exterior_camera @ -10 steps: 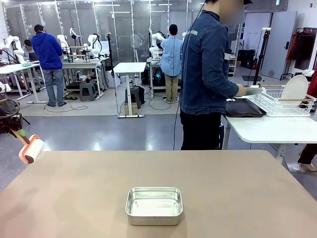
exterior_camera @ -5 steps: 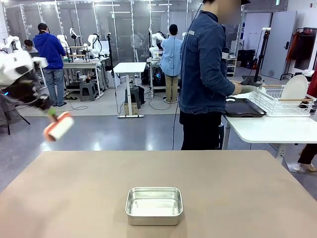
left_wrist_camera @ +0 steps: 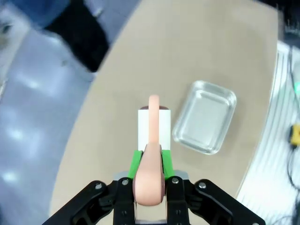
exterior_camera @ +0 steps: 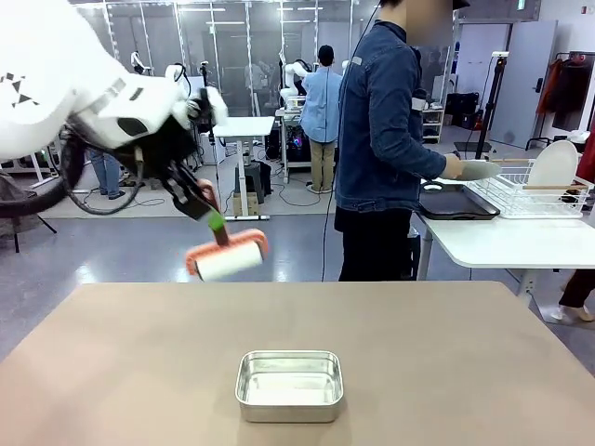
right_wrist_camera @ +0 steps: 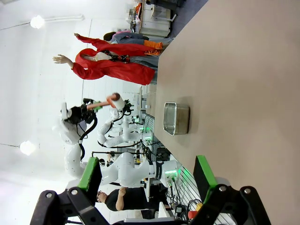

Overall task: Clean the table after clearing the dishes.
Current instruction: Place the Lint Roller back on top of the Airtight Container.

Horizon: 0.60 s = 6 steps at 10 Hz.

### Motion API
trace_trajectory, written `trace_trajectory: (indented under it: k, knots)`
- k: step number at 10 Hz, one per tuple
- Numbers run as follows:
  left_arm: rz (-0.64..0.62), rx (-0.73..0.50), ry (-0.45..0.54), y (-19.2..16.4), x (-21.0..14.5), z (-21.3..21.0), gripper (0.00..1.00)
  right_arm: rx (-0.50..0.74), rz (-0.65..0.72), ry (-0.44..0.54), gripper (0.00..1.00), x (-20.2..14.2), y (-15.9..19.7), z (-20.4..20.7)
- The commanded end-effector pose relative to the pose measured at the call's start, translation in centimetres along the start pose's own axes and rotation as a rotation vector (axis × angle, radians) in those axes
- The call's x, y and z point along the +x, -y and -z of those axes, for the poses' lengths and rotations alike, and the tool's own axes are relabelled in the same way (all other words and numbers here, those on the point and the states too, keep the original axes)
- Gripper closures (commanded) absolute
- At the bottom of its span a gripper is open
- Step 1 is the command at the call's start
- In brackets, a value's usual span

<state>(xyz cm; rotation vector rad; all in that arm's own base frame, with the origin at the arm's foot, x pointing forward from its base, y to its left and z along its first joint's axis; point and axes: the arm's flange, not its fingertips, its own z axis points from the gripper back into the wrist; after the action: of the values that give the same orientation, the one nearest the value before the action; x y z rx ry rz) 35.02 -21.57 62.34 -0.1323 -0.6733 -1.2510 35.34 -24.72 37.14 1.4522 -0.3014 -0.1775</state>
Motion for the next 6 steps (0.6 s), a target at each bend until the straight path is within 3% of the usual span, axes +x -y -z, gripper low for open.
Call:
trace_trajectory:
  k: [1, 3, 6]
  knots:
    - [0.199, -0.094, 0.029, 2.4, 1.4, 0.7, 0.79, 0.004, -0.003, 0.000, 0.00, -0.1, -0.3, 0.1]
    - [0.338, -0.199, 0.005, 5.9, 3.2, 3.3, 0.79, 0.004, -0.003, 0.000, 0.00, -0.1, -0.3, 0.1]
    - [0.368, -0.278, -0.041, 7.0, 5.0, 7.7, 0.79, 0.004, -0.003, 0.000, 0.00, -0.1, -0.3, 0.1]
